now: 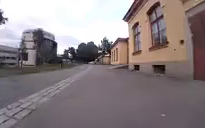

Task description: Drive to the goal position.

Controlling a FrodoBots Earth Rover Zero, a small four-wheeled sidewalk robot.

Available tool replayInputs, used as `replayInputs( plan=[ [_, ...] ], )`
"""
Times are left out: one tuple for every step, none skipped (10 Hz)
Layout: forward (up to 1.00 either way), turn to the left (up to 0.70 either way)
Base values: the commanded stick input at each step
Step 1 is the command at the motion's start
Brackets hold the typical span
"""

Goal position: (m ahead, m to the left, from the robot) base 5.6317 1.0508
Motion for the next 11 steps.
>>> replayInputs(
  plan=[
    [0.45, 0.00],
    [0.45, 0.00],
    [0.45, 0.00],
    [0.45, 0.00],
    [0.45, 0.00],
    [0.45, 0.00],
    [0.45, 0.00],
    [0.45, 0.00],
    [0.45, 0.00],
    [0.45, 0.00],
    [0.45, 0.00]
  ],
)
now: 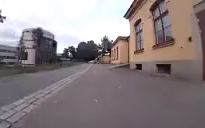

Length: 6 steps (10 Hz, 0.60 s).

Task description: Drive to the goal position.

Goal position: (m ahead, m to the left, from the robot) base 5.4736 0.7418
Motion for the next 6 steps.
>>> replayInputs(
  plan=[
    [0.45, 0.00],
    [0.45, 0.00],
    [0.45, 0.00],
    [0.45, 0.00],
    [0.45, 0.00],
    [0.45, 0.00]
  ],
)
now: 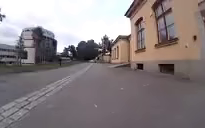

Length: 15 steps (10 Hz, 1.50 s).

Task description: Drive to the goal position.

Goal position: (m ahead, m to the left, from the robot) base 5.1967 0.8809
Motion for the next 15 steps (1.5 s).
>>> replayInputs(
  plan=[
    [0.45, 0.00],
    [0.45, 0.00],
    [0.45, 0.00],
    [0.45, 0.24],
    [0.45, 0.27],
    [0.45, 0.27],
    [0.45, 0.27],
    [0.45, 0.27],
    [0.45, 0.27],
    [0.45, 0.19],
    [0.45, 0.06],
    [0.45, 0.00],
    [0.45, 0.00],
    [0.45, 0.00],
    [0.45, 0.00]
  ],
)
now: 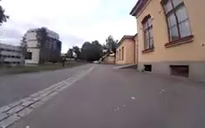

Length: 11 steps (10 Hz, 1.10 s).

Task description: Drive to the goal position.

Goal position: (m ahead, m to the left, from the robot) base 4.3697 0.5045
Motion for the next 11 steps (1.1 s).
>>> replayInputs(
  plan=[
    [0.45, 0.00],
    [0.45, 0.00],
    [0.45, 0.00],
    [0.45, 0.00],
    [0.45, 0.00],
    [0.45, 0.00],
    [0.45, 0.00],
    [0.45, 0.00],
    [0.45, 0.00],
    [0.45, 0.00],
    [0.45, 0.00]
  ],
)
